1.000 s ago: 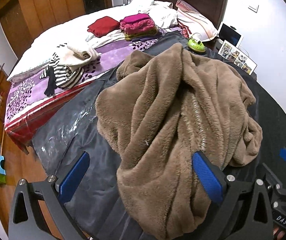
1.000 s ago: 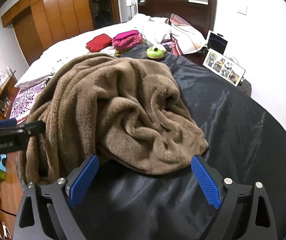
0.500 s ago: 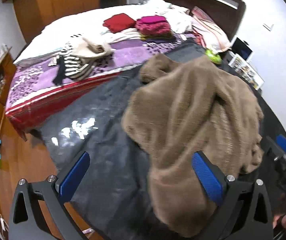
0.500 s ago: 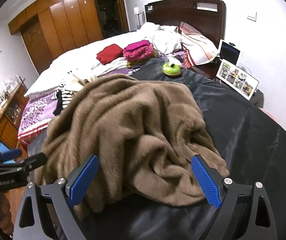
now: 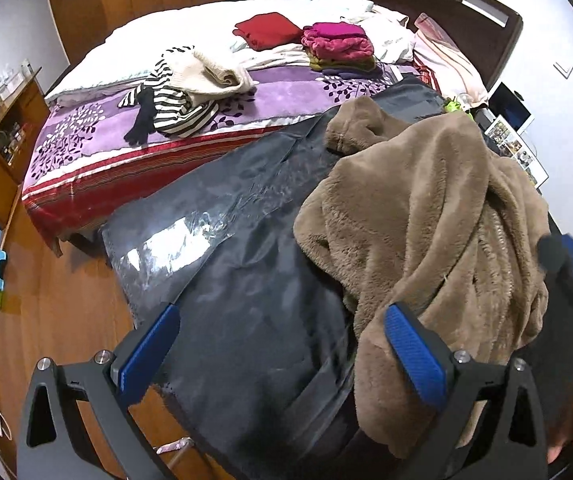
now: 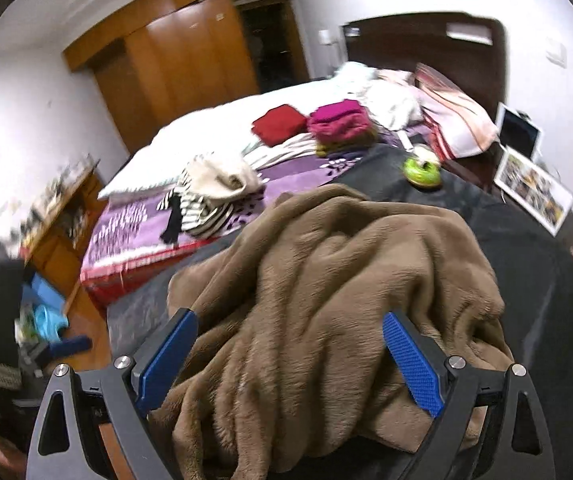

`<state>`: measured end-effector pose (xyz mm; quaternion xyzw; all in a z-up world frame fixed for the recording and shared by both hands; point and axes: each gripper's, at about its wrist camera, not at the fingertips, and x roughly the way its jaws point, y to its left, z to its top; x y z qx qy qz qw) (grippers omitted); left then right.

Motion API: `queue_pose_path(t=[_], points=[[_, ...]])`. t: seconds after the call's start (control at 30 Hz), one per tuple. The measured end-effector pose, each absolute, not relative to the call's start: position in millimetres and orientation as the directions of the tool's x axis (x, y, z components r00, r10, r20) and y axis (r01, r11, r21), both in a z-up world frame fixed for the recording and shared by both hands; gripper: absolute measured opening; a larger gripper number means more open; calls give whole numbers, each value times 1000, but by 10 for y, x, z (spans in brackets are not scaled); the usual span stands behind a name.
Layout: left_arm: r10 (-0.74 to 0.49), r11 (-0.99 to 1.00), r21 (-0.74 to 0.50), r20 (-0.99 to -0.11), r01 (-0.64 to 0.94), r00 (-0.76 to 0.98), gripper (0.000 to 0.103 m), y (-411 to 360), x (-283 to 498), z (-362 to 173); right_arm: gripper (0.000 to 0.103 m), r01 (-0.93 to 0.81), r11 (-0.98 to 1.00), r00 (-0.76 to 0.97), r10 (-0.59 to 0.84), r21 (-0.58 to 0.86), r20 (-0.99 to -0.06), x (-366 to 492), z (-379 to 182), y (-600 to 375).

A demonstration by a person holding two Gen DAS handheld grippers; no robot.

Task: Fold clothes
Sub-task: 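Approach the crumpled brown fleece sweatshirt with both grippers open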

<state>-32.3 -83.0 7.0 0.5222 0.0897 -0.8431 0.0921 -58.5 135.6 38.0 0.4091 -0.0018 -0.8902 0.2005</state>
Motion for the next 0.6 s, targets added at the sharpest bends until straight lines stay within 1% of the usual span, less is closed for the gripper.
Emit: queue_pose_path(t=[0.07,0.17,0.3,0.43,0.6], points=[[-57,-968,-57,-897,244,-438,103,-829,-314,66,95,367,-923,-581,-328,120,-745,-537,317,1278],[-45,-971,-62,-900,231,-433,103,-800,-301,38,95,316,-949,-597,-205,7,-776,-539,185,1266],[-19,-976,-76,-903,202,-430,103,-723,-277,5,95,245,-969,-620,-124,-41,-775,-614,152,1380],[1,-985,-76,-901,156,-433,103,-614,-249,-4,95,214,-977,-623,-127,-11,-772,-723,201,1469],[12,-989,-73,-910,132,-415,103,-543,-198,-71,95,260,-963,-635,-114,-73,-764,-895,176,1275]])
